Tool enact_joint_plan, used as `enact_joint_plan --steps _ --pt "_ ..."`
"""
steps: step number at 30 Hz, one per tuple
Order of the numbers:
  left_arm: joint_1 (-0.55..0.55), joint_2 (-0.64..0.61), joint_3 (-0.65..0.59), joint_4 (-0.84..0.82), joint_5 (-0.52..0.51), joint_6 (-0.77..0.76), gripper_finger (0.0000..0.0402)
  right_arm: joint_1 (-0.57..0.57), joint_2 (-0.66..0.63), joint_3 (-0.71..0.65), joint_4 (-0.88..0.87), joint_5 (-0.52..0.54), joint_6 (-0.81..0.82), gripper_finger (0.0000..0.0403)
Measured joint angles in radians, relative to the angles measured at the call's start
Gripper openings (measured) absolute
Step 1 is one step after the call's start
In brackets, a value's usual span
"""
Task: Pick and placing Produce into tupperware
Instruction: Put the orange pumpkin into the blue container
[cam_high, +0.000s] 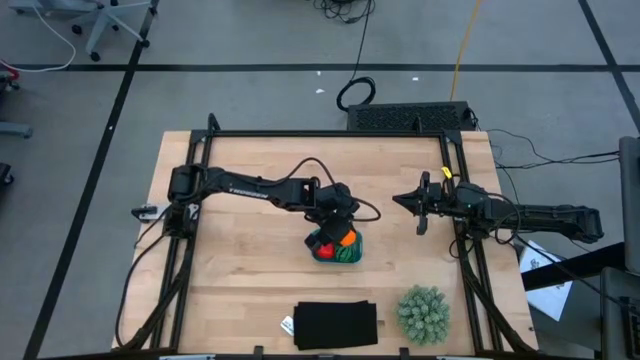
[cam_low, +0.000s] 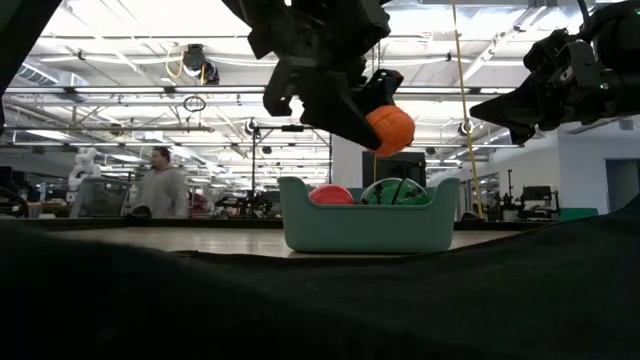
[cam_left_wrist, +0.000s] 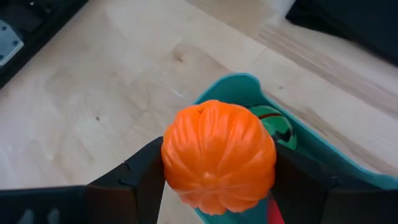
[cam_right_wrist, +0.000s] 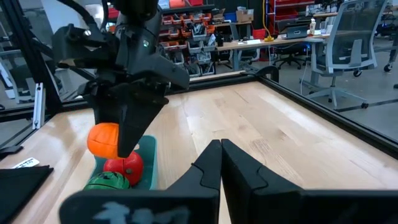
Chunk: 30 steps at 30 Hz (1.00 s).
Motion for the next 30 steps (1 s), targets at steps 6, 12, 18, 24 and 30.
enact_joint_plan --steps 6,12,18,24,30 --pt "-0.008 0.000 0.000 0.029 -0.002 0.031 0.0237 0.000 0.000 0.000 0.000 0.000 -0.003 0.0000" --pt "-0.006 0.000 0.000 0.039 0.001 0.063 0.0237 0.000 0.003 0.000 -0.001 0.000 -0.002 0.0000" --pt "-0.006 0.000 0.000 0.027 0.047 0.034 0.0237 0.000 0.013 0.000 0.000 0.000 -0.003 0.0000" --pt "-0.013 0.000 0.000 -0.011 0.075 -0.057 0.0237 0.000 0.015 0.000 0.000 0.000 -0.003 0.0000" --pt "-0.040 0.000 -0.011 -0.040 0.078 -0.120 0.0237 0.000 0.015 0.000 0.000 0.000 -0.003 0.0000"
